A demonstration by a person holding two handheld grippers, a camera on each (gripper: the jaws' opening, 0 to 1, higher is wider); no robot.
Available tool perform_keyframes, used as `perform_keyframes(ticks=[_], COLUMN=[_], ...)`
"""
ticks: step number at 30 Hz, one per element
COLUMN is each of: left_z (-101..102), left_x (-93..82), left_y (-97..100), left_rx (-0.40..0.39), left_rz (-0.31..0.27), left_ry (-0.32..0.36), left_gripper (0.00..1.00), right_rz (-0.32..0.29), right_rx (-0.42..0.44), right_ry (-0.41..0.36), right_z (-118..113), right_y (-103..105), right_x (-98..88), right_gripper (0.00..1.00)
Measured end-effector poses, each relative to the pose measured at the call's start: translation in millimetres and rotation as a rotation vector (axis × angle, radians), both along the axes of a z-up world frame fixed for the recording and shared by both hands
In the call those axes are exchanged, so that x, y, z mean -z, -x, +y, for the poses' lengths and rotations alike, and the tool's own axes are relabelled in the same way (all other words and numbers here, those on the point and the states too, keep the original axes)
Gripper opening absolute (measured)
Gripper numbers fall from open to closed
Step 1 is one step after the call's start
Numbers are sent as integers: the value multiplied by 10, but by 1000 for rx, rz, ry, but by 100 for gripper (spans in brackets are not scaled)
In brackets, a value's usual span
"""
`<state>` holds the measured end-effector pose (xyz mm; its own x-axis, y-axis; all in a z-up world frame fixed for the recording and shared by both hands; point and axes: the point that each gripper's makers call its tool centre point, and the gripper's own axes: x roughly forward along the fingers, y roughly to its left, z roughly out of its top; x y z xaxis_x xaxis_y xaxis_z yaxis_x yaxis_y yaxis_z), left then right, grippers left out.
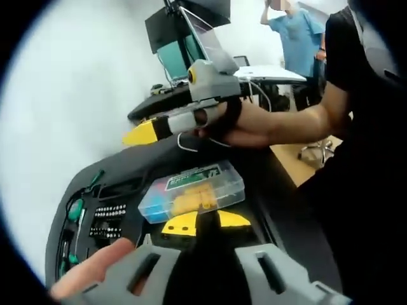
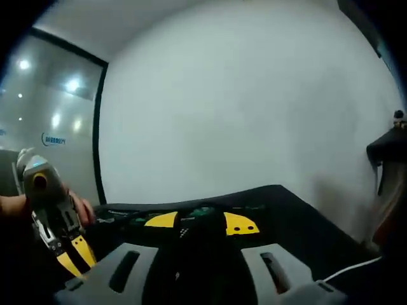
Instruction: Pick up the tools and put them into their designated positions in the toolbox.
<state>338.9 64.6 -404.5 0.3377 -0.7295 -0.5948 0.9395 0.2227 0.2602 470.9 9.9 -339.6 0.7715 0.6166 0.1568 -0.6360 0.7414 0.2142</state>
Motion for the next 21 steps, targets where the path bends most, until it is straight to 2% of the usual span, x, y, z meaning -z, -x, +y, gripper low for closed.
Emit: perform_keyframes(ticks=[4,5,6,8,11,12,16,19,20,21], left_z=[-28,-33,-25,-38,-38,-33,-7,4,9,14], left_x=[0,3,14,26,22,25,32,31,35,38], left_y=[-2,6,19,27,13,2,-7,-9,-13,-14], left_rx=[-12,-18,-45,-57,-49,-59,-117,-138,-179,-195], left_rz=[-7,11,63,107,124,146,206,206,240,259], left_ry=[-46,-53,-63,-97,-148,-156,-141,-128,-125,-129], left_gripper=[4,3,1,0,0,0,0,0,0,0], right_rz=[-5,-7,-8,-5,-6,-7,-9,-6,-2,43], right_rx=[-9,-10,-11,-10,-12,-12,-9,-12,-18,-58], right_ry=[6,10,12,24,45,46,44,48,51,19], right_z=[35,42,47,67,89,89,78,90,101,161], right_y=[13,15,16,13,17,19,31,32,44,103], right_x=[-7,-7,-6,10,29,29,22,27,35,52], right_gripper=[23,23,23,23,23,23,23,23,20,17])
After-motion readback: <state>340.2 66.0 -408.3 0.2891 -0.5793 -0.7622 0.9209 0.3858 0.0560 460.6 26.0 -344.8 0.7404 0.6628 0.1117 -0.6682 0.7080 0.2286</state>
